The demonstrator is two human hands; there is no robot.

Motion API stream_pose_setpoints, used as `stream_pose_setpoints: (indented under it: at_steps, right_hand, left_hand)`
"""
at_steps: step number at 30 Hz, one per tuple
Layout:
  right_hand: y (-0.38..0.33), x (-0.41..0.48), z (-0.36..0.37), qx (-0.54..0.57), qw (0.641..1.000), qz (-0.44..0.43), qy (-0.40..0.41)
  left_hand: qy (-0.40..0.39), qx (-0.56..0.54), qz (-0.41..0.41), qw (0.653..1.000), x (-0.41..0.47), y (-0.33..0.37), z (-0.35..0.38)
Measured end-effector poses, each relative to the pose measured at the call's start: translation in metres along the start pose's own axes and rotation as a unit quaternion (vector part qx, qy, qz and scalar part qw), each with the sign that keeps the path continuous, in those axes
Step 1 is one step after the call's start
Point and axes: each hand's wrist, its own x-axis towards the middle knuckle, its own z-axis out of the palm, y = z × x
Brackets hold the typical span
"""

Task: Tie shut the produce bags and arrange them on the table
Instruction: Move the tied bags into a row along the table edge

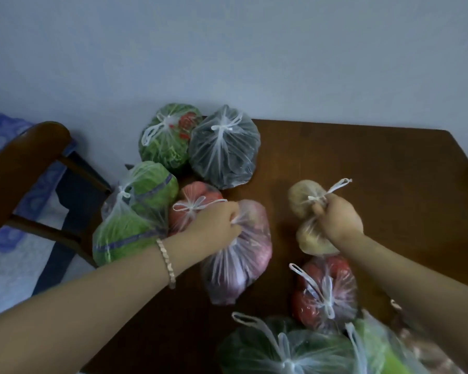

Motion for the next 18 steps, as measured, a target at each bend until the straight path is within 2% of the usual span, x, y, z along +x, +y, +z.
stream_pose_setpoints:
  at_steps: [9, 13, 18]
  right_hand:
    - [-0.004, 0.117, -0.024, 0.023, 0.995, 0.071, 0.063]
    - [-0.005, 0.186, -0.022, -0.008, 0.992, 0.094, 0.079]
    - [-0.002, 0.268, -0.013, -0.034, 0.990, 0.095, 0.095]
  left_hand:
    - [0.046, -0.102, -0.042, 0.993, 0.183, 0.051, 0.006]
    - [0.073, -0.154, -0.055, 0.984, 0.267, 0.060, 0.009]
    - [0.097, -0.152, -0.060, 0.982, 0.352, 0.060, 0.015]
